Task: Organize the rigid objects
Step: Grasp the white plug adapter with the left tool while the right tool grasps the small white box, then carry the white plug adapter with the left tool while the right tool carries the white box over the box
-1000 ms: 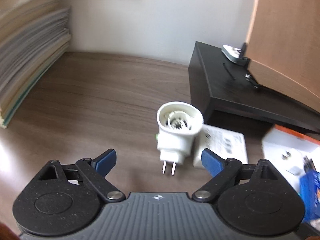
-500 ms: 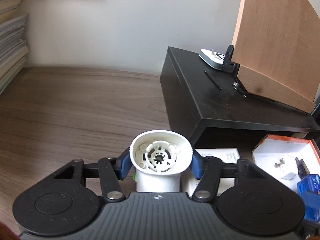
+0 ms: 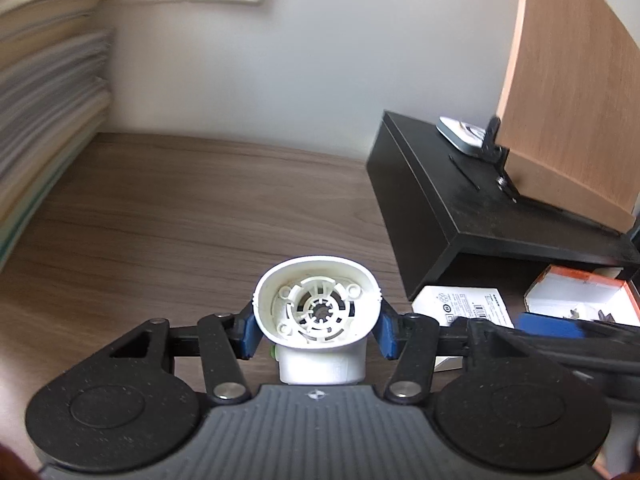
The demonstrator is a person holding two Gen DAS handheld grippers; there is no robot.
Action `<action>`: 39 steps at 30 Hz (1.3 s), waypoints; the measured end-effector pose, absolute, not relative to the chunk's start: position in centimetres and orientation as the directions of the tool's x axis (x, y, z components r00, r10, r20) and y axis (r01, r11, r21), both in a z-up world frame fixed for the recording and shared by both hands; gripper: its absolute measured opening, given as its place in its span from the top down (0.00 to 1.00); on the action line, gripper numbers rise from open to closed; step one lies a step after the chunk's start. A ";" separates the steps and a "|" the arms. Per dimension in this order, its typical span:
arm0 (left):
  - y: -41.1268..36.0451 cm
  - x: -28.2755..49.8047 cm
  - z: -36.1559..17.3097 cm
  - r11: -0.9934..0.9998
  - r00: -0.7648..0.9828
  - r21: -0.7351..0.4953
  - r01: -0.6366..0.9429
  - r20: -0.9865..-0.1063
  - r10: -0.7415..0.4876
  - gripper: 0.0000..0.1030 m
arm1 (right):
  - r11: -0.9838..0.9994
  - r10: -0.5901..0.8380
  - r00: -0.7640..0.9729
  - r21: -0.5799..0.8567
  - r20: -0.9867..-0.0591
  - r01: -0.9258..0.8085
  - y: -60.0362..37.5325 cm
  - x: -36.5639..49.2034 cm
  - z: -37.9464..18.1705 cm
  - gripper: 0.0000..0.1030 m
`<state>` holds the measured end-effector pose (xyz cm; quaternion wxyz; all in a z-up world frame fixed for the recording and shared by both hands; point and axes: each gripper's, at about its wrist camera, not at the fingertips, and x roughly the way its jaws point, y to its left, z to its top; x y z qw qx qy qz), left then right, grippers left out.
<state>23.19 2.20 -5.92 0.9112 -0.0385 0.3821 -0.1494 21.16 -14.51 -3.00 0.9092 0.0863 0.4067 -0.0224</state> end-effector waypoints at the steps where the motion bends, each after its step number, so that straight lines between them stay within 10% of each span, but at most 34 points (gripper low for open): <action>1: 2.5 23.0 -5.7 0.952 0.665 -0.189 0.240 -0.683 -0.303 0.47 | 0.985 0.032 0.662 0.136 -0.749 0.106 -14.3 21.7 -3.1 0.04; 39: -13.3 5.4 1.5 0.870 0.618 -0.215 0.444 -0.629 -0.471 0.47 | 0.944 -0.199 0.780 0.099 -0.593 0.315 -32.0 -4.9 8.0 0.11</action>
